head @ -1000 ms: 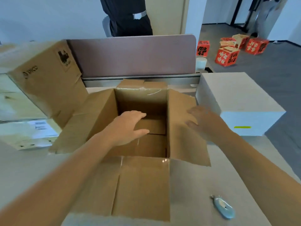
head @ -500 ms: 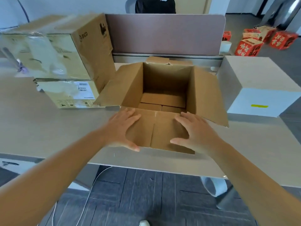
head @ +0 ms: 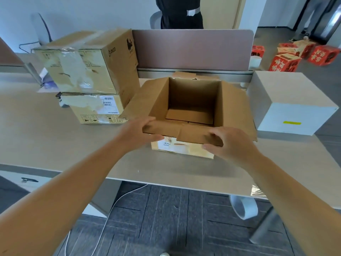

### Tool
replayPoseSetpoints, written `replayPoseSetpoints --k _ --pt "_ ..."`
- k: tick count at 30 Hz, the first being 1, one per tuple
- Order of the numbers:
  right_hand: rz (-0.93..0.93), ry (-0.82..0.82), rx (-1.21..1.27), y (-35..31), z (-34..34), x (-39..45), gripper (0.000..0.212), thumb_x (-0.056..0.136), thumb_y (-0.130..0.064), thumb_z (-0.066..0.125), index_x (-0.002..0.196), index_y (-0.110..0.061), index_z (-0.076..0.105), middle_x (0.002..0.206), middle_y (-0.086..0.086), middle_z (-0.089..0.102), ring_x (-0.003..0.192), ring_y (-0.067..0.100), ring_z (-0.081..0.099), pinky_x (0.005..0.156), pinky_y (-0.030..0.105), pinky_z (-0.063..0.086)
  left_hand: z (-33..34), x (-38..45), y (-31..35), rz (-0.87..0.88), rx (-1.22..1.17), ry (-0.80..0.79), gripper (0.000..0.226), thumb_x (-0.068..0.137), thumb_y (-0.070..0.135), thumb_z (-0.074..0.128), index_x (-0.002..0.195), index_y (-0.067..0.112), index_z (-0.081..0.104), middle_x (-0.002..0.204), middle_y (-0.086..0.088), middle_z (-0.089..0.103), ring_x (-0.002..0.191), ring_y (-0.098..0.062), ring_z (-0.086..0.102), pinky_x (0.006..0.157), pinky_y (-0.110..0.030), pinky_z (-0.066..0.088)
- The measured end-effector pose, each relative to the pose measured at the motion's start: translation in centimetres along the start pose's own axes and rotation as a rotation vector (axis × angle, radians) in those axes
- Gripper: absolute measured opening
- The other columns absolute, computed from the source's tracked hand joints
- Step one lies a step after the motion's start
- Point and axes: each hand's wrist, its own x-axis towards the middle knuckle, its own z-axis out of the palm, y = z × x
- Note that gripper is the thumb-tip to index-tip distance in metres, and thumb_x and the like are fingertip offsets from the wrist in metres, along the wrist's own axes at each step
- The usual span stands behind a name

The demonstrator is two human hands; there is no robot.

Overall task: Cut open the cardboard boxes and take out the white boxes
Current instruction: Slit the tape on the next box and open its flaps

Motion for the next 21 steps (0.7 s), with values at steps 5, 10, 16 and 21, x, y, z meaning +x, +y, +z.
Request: replayPoseSetpoints --k 5,10,16,21 --pt "-0.002 0.207 0.055 -0.7 -1.4 0.9 0.03 0.089 -0.025 0.056 0.114 -0.01 0.063 0.11 0.004 0.067 0.099 0.02 0.06 0.071 0.019 0.032 -1.1 1.7 -0.1 -0.086 -0.236 0.228 0.054 0.077 0.032 0.072 0.124 0.014 0.055 0.114 -0.001 0.06 0.108 -0.018 0.053 0.084 -0.027 0.038" --pt "0.216 0.38 0.244 -0.5 -1.4 2.6 0.021 0.087 -0.013 0.056 0.105 -0.005 0.065 0.102 0.008 0.066 0.1 0.024 0.057 0.073 0.021 0.032 -0.6 4.2 -0.6 -0.19 -0.483 0.341 0.05 0.078 0.029 0.072 0.12 0.012 0.05 0.104 0.002 0.053 0.098 -0.016 0.051 0.08 -0.029 0.041" --pt "0.723 0.462 0.801 -0.4 0.6 4.2 0.03 0.076 -0.029 0.072 0.083 -0.014 0.046 0.076 0.002 0.046 0.082 0.022 0.046 0.068 0.031 0.039 2.0 5.5 -1.3 -0.48 -0.727 0.396 0.067 0.071 0.039 0.076 0.118 0.004 0.044 0.118 -0.01 0.046 0.114 -0.028 0.047 0.09 -0.033 0.038" --pt "0.72 0.429 0.97 -0.1 3.7 4.1 0.019 0.085 -0.022 0.064 0.084 -0.003 0.059 0.069 -0.004 0.05 0.066 0.011 0.044 0.058 0.009 0.042 5.7 5.8 -3.4 -0.552 -0.955 0.13 0.134 0.013 0.083 0.07 0.125 0.011 0.053 0.126 -0.007 0.055 0.117 -0.027 0.051 0.105 -0.047 0.037"
